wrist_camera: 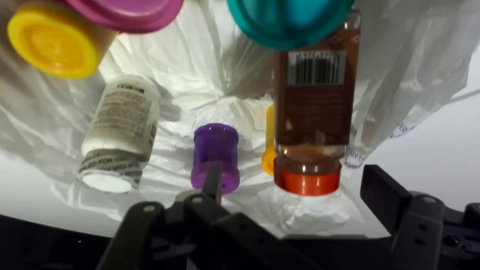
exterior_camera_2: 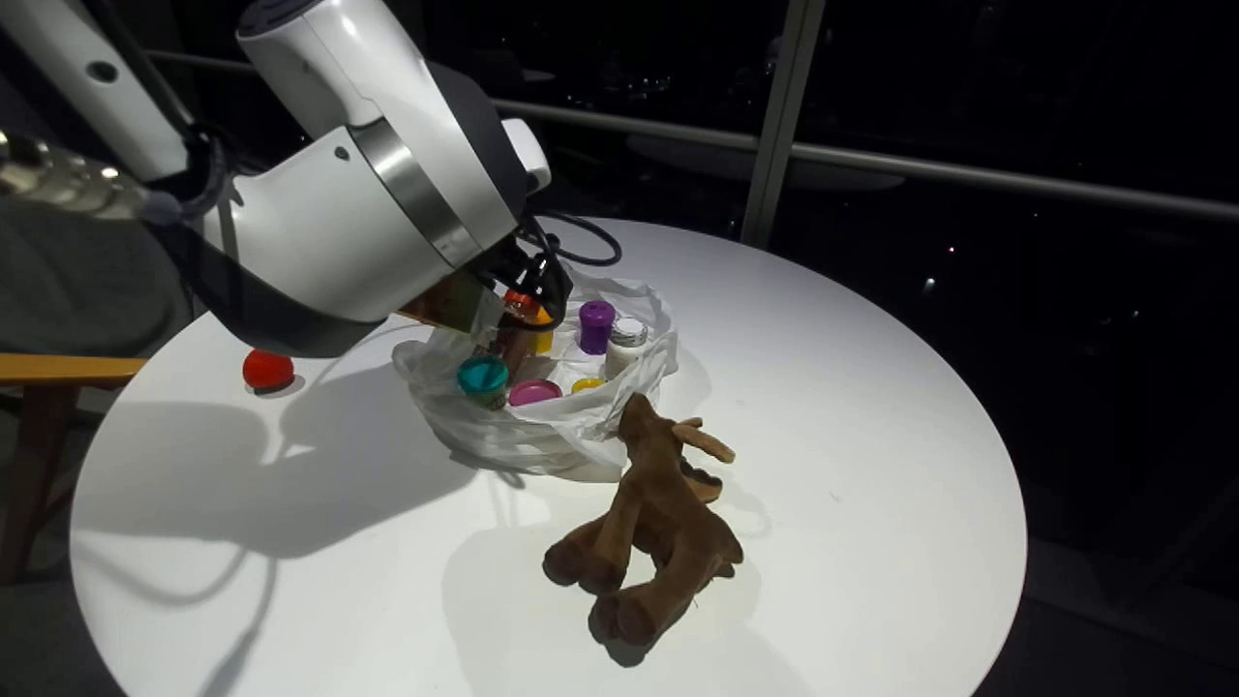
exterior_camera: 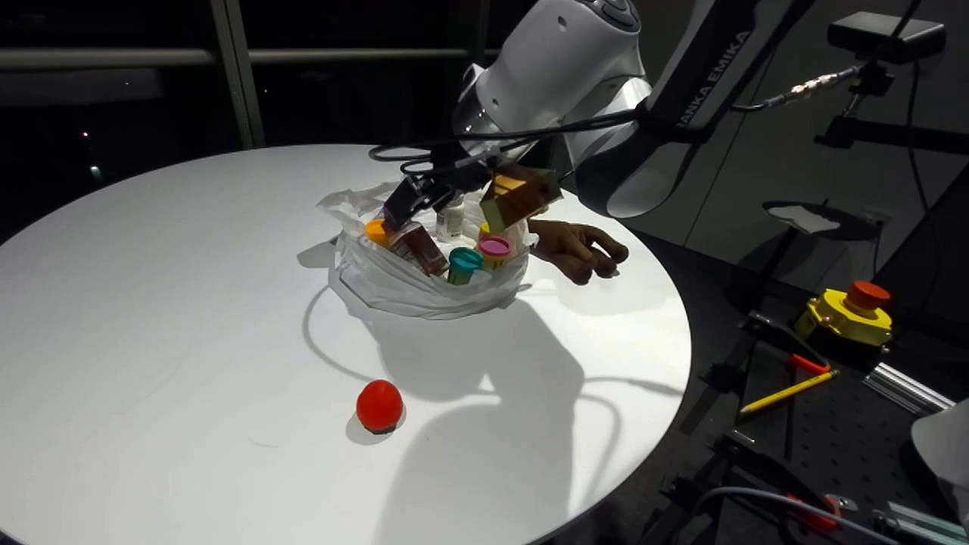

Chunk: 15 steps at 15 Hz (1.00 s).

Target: Put all the objects on the table into the plastic bag

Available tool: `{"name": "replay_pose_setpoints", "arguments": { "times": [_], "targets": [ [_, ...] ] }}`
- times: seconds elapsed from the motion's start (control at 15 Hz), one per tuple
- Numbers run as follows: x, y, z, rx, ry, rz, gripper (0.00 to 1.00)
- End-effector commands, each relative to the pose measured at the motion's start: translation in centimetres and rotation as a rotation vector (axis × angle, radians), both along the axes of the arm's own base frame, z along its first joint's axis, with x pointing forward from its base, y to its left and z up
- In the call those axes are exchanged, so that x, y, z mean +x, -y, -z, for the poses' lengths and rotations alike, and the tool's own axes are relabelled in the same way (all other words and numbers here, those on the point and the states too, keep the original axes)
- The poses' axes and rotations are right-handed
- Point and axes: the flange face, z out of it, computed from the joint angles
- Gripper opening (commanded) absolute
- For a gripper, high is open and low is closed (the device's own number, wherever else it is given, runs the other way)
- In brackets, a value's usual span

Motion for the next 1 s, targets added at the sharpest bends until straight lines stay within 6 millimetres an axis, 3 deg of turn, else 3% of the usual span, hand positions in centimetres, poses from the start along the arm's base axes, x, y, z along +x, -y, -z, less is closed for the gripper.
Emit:
{"name": "replay_pose_setpoints", "arguments": {
  "times": [0.0, 0.2, 0.33, 0.47, 0.73, 0.8, 0.93],
  "targets": [
    [-0.4, 0.4, -4.4, 0.043, 0.06, 0.028, 1.0],
    [-1.1, -0.8, -6.8, 0.051, 0.006, 0.056, 1.0],
    [-3.5, -2.7, -7.1, 0.013, -0.09, 0.065, 1.0],
    [-6.7, -5.9, -7.0, -0.006, -0.194, 0.086, 1.0],
    [-9.5, -12.0, -6.5, 0.028, -0.401, 0.14, 1.0],
    [-9.9, -13.6, -6.4, 0.055, -0.442, 0.132, 1.0],
    [-8.2, -16.4, -6.9, 0.13, -0.523, 0.113, 1.0]
  ]
}}
